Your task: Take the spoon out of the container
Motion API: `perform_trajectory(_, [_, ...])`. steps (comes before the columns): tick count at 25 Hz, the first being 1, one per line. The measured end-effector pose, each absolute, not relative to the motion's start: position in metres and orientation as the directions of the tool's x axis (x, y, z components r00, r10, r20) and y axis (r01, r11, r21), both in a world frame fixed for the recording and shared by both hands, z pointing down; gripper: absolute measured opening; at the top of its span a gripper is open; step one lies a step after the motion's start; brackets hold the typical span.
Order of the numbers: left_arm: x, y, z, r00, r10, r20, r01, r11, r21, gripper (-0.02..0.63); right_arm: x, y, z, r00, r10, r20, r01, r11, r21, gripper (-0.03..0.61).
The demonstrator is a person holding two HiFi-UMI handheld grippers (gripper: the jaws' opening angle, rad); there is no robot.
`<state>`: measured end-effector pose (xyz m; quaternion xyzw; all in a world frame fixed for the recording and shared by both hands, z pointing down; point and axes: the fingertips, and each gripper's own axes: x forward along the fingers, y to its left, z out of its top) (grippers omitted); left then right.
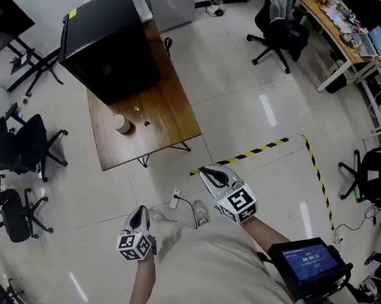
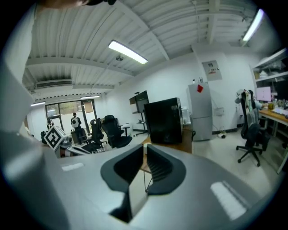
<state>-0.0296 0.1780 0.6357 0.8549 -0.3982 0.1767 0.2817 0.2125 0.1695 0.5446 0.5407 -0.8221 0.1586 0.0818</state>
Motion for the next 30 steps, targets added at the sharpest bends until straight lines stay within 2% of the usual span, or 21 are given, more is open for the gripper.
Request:
perform_trajectory(10, [-0.044,0.163,0.623,0.631,-0.596,0.496,-0.771,-0.548,0.323,-0.018,0.198,0.184,0.562,-0.378,-0.861,0.34,-0.923,0.323,-0.209,0.028])
perform_trajectory(15, [-0.064,0.161,0.62,0.646,-0.599,0.472,-0.763,-0.516,0.39,-0.018,0.186,0.174,0.564,-0.378,-0.857,0.351,-0.924,0.329,-0.192,0.028])
perform_trajectory(26, [-0.134,0.143,0.619,0.663,-0.595,0.454,-0.748,-0.5,0.437,-0.018,0.125,0.154,0.56,-0.358,-0.835,0.418,-0.934,0.312,-0.177,0.028])
perform_trajectory(30, [-0.141,0.135,0.621,0.679,-0.586,0.443,-0.734,-0.51,0.449,-0.018,0.11,0.149,0.563,-0.348,-0.824,0.447,-0.937,0.311,-0.157,0.005])
